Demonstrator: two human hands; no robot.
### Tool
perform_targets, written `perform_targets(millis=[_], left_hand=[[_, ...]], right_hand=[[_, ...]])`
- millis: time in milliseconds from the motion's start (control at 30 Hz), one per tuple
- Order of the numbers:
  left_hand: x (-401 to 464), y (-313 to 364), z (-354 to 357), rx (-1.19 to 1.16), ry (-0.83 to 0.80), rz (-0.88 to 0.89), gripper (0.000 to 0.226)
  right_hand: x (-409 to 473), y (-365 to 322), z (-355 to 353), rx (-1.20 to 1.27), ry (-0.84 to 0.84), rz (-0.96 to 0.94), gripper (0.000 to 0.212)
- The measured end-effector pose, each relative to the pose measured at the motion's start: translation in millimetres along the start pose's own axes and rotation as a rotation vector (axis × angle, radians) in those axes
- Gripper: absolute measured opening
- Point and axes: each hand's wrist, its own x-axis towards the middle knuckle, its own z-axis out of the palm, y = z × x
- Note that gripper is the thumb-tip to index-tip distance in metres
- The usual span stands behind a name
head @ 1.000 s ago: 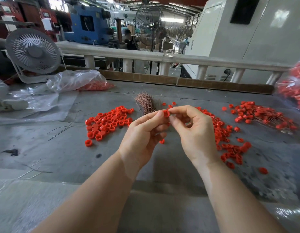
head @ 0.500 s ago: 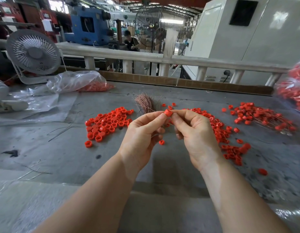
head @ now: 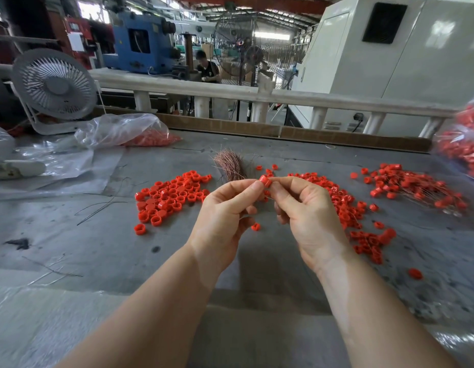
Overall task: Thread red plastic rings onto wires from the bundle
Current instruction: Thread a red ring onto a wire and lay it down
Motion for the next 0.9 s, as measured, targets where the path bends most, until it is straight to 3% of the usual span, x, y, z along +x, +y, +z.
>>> perform_targets(millis=[500,900], left_hand=[[0.1,-2.5,1.8,0.115,0.008,0.085,0.014],[8.1,-7.0,-3.6,0.055,0.254,0.087,0.010]], right_hand=[[0.7,4.7,-1.7,-0.038,-0.016,0.018,0.020],[1.2,11.5,-2.3,-0.249,-0.075,0.046,0.013]])
